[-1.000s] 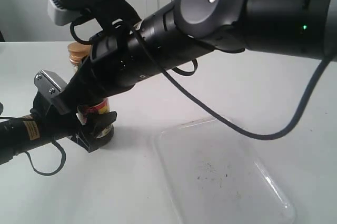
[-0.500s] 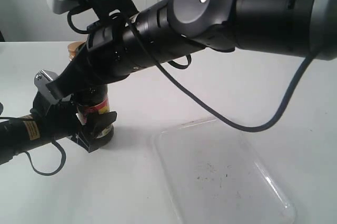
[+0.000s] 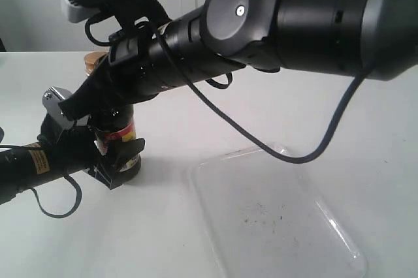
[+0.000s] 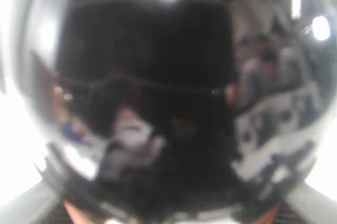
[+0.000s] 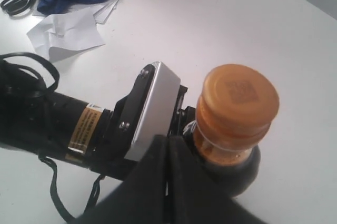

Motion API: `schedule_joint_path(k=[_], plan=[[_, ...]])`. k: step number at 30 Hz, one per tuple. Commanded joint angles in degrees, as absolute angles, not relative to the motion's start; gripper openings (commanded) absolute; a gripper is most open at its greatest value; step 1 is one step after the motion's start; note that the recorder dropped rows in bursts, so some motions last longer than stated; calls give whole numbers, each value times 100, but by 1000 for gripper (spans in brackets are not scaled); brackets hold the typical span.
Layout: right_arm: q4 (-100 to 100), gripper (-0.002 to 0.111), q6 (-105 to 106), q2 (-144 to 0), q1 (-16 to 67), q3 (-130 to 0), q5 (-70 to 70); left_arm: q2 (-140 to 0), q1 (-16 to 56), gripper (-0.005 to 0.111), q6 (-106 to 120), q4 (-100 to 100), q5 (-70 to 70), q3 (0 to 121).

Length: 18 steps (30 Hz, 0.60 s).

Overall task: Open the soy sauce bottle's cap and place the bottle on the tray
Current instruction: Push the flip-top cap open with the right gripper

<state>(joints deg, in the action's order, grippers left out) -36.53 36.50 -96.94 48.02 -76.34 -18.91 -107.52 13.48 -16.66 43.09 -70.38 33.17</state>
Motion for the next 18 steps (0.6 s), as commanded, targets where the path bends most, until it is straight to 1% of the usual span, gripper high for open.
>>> schedule_joint_path(k=[1, 18], plan=[[-3625, 0, 3624, -9758, 4824, -7688, -1612, -10752, 1347, 0, -1630, 4418, -6996, 3263], [-3625, 0, 3624, -9958, 4824, -7821, -1101, -10752, 1347, 0, -1608, 4418, -6996, 3263]])
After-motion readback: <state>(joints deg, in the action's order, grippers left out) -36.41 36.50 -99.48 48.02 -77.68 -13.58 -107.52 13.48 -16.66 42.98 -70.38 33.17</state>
